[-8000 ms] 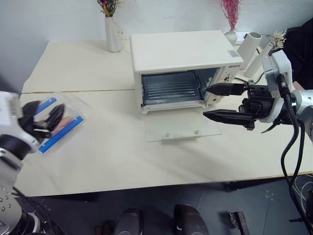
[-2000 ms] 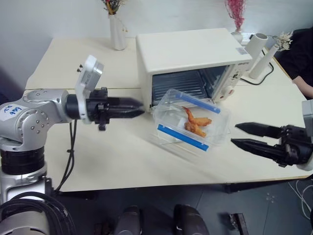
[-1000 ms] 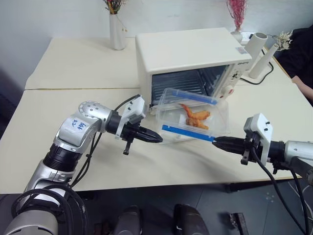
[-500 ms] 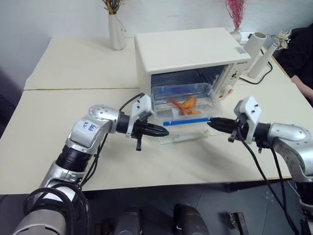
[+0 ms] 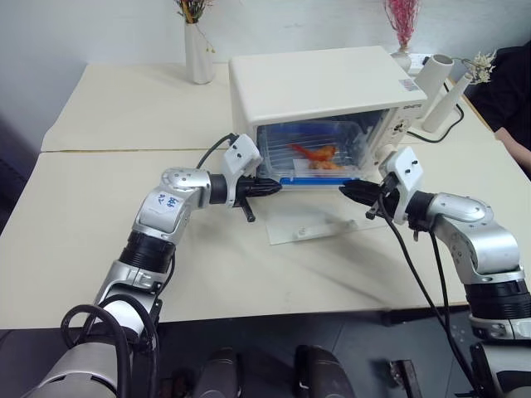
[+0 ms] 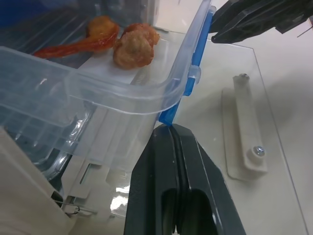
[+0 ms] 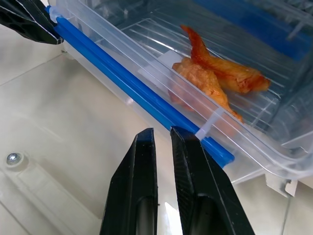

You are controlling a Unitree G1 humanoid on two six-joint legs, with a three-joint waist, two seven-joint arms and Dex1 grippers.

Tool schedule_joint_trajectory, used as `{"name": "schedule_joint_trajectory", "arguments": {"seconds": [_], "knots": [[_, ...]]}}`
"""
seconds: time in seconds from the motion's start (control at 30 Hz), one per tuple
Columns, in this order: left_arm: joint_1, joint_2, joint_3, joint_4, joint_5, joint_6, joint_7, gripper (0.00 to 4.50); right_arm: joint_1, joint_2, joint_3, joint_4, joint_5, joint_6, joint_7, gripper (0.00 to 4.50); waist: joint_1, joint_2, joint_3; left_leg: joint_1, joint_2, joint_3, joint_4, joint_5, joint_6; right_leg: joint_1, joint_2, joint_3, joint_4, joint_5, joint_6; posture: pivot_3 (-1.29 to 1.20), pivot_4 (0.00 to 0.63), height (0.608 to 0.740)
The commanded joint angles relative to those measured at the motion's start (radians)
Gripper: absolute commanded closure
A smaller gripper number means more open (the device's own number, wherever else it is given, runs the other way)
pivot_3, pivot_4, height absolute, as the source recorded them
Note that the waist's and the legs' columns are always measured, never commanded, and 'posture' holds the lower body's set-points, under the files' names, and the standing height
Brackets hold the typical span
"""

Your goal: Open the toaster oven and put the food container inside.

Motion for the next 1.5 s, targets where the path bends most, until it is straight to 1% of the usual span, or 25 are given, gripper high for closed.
{"name": "schedule_joint_trajectory", "arguments": {"seconds": [0.03,0.2,0.33,0.53,0.67,0.77,0.87,0.97,1.0,1.03,1.1,1.17,1.23,1.3,1.33,1.43,1.5], "knots": [[-0.011,-0.023,0.040,-0.036,-0.005,-0.008,0.040,4.50,-0.061,0.030,-0.024,0.050,-0.029,-0.048,-0.048,3.95,-0.002,0.000,0.000,0.000,0.000,0.000,0.000,0.000,0.000,0.000,0.000,0.000,0.000,0.000,0.000,0.00,0.150,0.740],[0.014,-0.048,0.046,-0.070,-0.004,0.007,0.072,4.50,-0.117,0.087,-0.021,0.152,-0.074,-0.105,-0.107,3.95,-0.004,0.000,0.000,0.000,0.000,0.000,0.000,0.000,-0.001,0.000,0.000,0.000,0.001,0.000,0.000,0.00,0.150,0.740],[-0.015,-0.089,0.092,-0.026,0.006,-0.014,0.166,4.50,-0.184,0.164,-0.024,0.265,-0.111,-0.166,-0.182,3.95,-0.010,0.000,0.000,0.000,0.000,0.000,0.000,0.001,-0.001,0.000,0.000,0.000,0.001,0.000,0.000,0.00,0.150,0.740],[-0.026,-0.097,0.145,-0.023,-0.008,-0.012,0.208,4.50,-0.190,0.179,-0.033,0.283,-0.115,-0.189,-0.178,3.95,-0.019,0.000,0.000,0.000,0.000,-0.001,-0.001,0.001,-0.001,-0.001,0.000,-0.001,0.001,0.000,0.000,0.00,0.150,0.740],[0.054,-0.038,0.171,-0.183,-0.059,0.071,0.165,4.50,-0.094,0.120,-0.049,0.126,-0.073,-0.123,-0.117,3.95,-0.026,0.000,0.000,0.000,0.001,-0.001,-0.001,0.001,-0.001,-0.001,0.000,-0.001,0.001,0.000,0.000,0.00,0.150,0.740],[0.130,0.033,0.209,-0.336,-0.151,0.181,0.112,4.50,0.001,0.060,-0.080,-0.029,-0.018,-0.040,-0.077,3.95,-0.027,0.001,0.000,0.000,0.001,-0.001,-0.003,0.000,-0.002,-0.002,0.000,-0.001,0.001,0.000,0.000,0.00,0.150,0.740],[0.205,0.134,0.270,-0.494,-0.289,0.295,0.020,4.50,0.096,-0.006,-0.139,-0.188,0.062,0.076,-0.053,3.95,-0.027,0.001,0.001,0.000,0.002,-0.002,-0.003,0.000,-0.002,-0.002,0.000,0.000,0.001,0.000,0.000,0.00,0.150,0.740],[0.252,0.252,0.371,-0.588,-0.440,0.397,-0.064,3.97,0.236,-0.089,-0.243,-0.365,0.183,0.200,-0.006,4.02,-0.022,0.001,0.001,0.000,0.004,-0.003,-0.002,0.000,-0.002,-0.001,-0.001,0.000,0.001,0.000,0.000,0.00,0.150,0.740],[0.258,0.295,0.400,-0.600,-0.481,0.424,-0.094,3.67,0.284,-0.113,-0.281,-0.414,0.222,0.238,0.009,4.02,-0.020,0.001,0.001,0.000,0.004,-0.003,-0.002,0.000,-0.002,-0.001,-0.001,0.000,0.001,0.000,0.000,0.00,0.150,0.740],[0.261,0.336,0.425,-0.606,-0.514,0.442,-0.122,3.46,0.332,-0.132,-0.320,-0.456,0.259,0.271,0.021,4.02,-0.018,0.001,0.001,0.000,0.004,-0.003,-0.002,0.000,-0.002,-0.001,-0.001,0.000,0.001,0.000,0.000,0.00,0.150,0.740],[0.253,0.424,0.468,-0.599,-0.575,0.482,-0.182,2.96,0.438,-0.149,-0.398,-0.529,0.323,0.329,0.026,4.02,-0.015,0.001,0.001,0.001,0.004,-0.004,-0.002,0.000,-0.002,0.001,-0.001,0.000,0.001,0.000,-0.001,0.00,0.150,0.740],[0.244,0.494,0.490,-0.592,-0.628,0.514,-0.236,2.44,0.514,-0.136,-0.432,-0.568,0.336,0.354,-0.006,4.02,-0.013,0.001,0.001,0.002,0.002,-0.004,-0.002,0.000,-0.001,0.002,-0.001,0.000,0.000,0.000,-0.001,0.00,0.150,0.740],[0.239,0.556,0.492,-0.587,-0.666,0.520,-0.297,1.91,0.571,-0.101,-0.419,-0.580,0.302,0.346,-0.066,4.02,-0.012,0.001,0.001,0.003,0.002,-0.003,-0.002,0.000,-0.001,0.002,-0.001,0.001,0.000,0.000,-0.001,0.00,0.150,0.740],[0.237,0.599,0.474,-0.582,-0.674,0.501,-0.339,1.38,0.587,-0.051,-0.394,-0.564,0.270,0.329,-0.138,4.02,-0.013,0.001,0.000,0.003,0.001,-0.003,-0.002,0.000,-0.002,0.002,0.000,0.001,0.000,-0.001,-0.001,0.00,0.150,0.740],[0.236,0.610,0.463,-0.580,-0.673,0.490,-0.349,1.01,0.583,-0.024,-0.383,-0.542,0.253,0.322,-0.175,4.02,-0.014,0.001,0.000,0.003,0.001,-0.003,-0.002,0.000,-0.002,0.002,0.000,0.001,0.000,-0.001,-0.001,0.00,0.150,0.740],[0.232,0.626,0.434,-0.583,-0.660,0.451,-0.374,0.11,0.573,0.024,-0.332,-0.464,0.172,0.265,-0.235,4.02,-0.017,0.001,0.000,0.003,0.001,-0.003,-0.002,0.000,-0.002,0.001,0.000,0.002,0.001,-0.001,-0.001,0.00,0.150,0.740],[0.226,0.629,0.422,-0.585,-0.657,0.434,-0.377,0.05,0.560,0.050,-0.312,-0.422,0.156,0.237,-0.248,4.02,-0.017,0.001,0.001,0.003,0.001,-0.002,-0.002,0.000,-0.002,0.001,0.000,0.002,0.001,-0.001,-0.002,0.00,0.150,0.740]]}}
